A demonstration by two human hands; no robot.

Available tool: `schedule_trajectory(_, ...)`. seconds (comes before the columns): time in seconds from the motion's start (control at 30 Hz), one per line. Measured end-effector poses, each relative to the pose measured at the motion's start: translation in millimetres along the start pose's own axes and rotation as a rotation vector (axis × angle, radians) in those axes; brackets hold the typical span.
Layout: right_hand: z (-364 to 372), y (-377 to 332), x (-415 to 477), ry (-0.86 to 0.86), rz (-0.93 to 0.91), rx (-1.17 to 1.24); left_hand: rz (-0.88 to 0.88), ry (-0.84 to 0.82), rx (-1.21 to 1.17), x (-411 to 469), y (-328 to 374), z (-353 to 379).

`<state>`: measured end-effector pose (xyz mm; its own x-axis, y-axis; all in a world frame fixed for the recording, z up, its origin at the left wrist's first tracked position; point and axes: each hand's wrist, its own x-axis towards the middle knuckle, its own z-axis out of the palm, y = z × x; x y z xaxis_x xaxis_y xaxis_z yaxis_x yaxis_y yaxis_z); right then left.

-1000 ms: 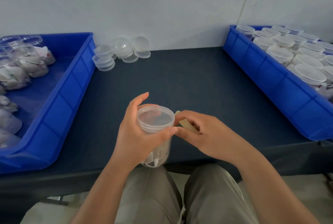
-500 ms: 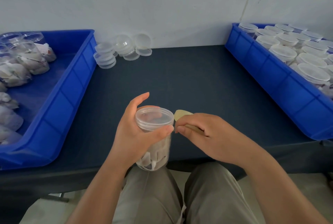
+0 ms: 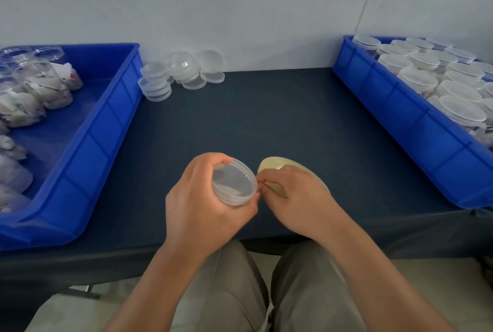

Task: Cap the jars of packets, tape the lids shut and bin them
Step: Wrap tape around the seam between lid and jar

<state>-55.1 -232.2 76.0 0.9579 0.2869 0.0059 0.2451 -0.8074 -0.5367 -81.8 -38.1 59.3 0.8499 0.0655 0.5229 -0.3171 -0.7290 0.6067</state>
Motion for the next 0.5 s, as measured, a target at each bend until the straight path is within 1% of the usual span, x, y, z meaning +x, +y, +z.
schedule_trajectory(0.17, -1, -3, 12, 0.008, -0.028, 0.003, 0.052, 0.036, 0.045, 7, 1, -6)
schedule_trajectory(0.37, 1, -13, 21, 0.025, -0.054, -0.055, 0.108, 0.022, 0.11, 16, -4, -13)
schedule_trajectory(0.5, 8, -10, 23, 0.031, -0.058, -0.037, 0.086, 0.007, 0.102, 11, -8, -16)
